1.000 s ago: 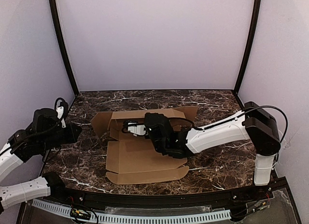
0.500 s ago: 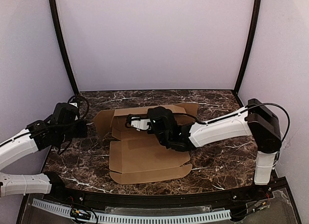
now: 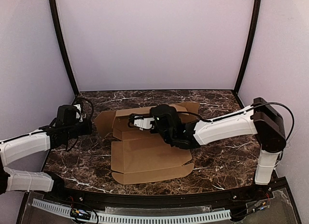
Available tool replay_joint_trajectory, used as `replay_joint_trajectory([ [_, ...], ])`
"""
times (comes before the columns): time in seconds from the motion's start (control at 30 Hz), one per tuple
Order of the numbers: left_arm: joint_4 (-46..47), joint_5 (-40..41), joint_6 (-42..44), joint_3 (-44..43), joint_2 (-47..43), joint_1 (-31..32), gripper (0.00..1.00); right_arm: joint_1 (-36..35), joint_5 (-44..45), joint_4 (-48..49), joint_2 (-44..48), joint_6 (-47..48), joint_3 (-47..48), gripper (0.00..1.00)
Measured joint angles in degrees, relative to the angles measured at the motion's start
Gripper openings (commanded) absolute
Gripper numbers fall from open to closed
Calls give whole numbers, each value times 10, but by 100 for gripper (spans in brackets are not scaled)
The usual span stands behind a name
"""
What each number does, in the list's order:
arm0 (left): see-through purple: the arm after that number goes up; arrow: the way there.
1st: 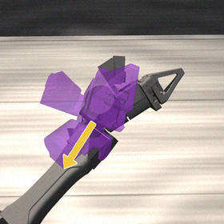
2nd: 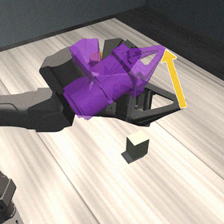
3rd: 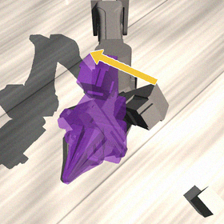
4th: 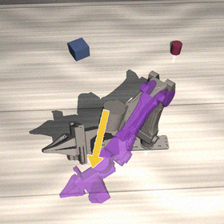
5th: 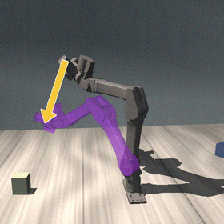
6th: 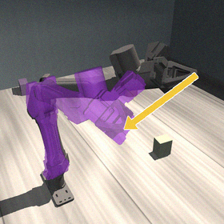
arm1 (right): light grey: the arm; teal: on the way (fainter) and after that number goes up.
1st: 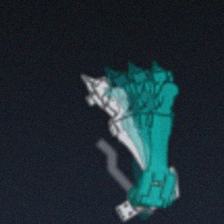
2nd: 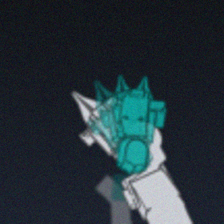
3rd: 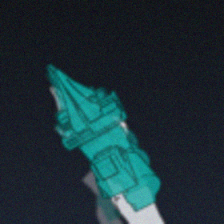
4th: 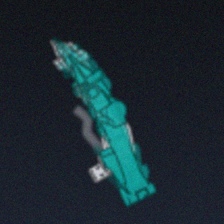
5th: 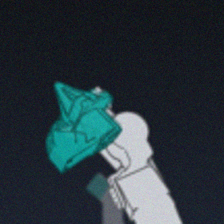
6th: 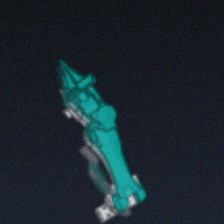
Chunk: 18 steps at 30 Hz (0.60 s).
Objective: Fold the paper box
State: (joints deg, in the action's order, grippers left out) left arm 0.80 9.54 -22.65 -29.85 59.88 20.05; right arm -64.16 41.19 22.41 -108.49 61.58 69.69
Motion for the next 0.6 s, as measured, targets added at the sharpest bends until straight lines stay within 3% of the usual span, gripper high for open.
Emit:
replay_joint_trajectory([
  [0.33,111,-129,10,0,90,-23,1,10,-21,-10,11,-15,-7,0],
  [0.6,141,-202,8,-10,136,-23,1,30,-40,-15,13,-22,-4,0],
])
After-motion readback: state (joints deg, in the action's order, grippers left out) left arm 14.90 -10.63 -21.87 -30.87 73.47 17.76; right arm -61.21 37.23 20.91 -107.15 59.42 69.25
